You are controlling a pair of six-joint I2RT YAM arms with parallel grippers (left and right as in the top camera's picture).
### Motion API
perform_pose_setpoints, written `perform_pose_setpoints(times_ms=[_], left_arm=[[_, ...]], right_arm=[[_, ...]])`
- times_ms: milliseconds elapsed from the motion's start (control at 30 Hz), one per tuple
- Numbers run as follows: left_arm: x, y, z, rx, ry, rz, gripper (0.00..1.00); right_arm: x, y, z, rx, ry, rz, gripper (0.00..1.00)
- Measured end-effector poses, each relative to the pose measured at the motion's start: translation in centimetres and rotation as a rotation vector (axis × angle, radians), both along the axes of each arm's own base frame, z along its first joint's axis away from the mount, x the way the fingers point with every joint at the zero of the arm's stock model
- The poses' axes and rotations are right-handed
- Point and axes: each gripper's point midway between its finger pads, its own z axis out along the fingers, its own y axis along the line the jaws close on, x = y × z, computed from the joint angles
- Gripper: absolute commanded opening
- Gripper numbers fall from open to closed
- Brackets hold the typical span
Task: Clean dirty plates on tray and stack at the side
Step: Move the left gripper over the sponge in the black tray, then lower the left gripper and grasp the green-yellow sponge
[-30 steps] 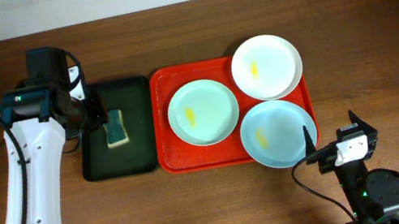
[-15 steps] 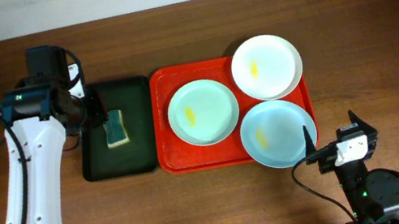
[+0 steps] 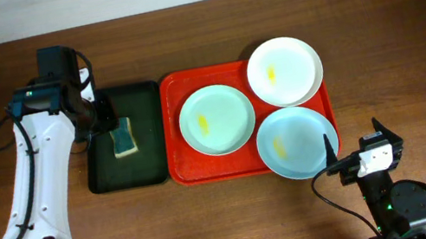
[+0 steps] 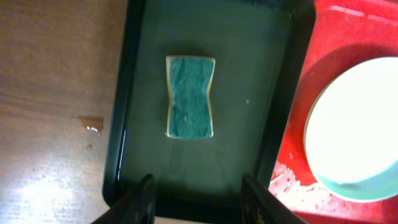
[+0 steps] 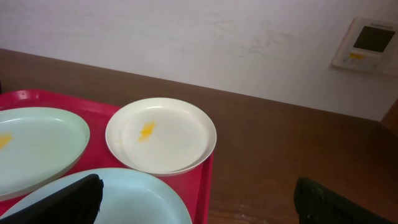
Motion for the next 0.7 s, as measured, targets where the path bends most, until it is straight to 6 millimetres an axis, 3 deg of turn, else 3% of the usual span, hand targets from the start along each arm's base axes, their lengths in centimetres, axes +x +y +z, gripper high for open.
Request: perform_pose_setpoints(times_ms=[300, 467, 567, 700], left_arm=[[1.2, 0.0, 0.0, 0.007, -0.041, -0.023, 0.39], [1.2, 0.0, -2.9, 0.009, 0.046, -0.030, 0.39], [1.5, 0.0, -6.0, 0.010, 0.124, -0.032, 0.42], [1.7, 0.0, -7.8, 0.010, 0.157, -0.033, 0.41]], right_arm=[[0.0, 0.0, 0.0, 0.000, 0.000, 0.000, 0.99], [0.0, 0.0, 0.0, 0.000, 0.000, 0.000, 0.99], [0.0, 0.0, 0.0, 0.000, 0.000, 0.000, 0.98], [0.0, 0.0, 0.0, 0.000, 0.000, 0.000, 0.98]])
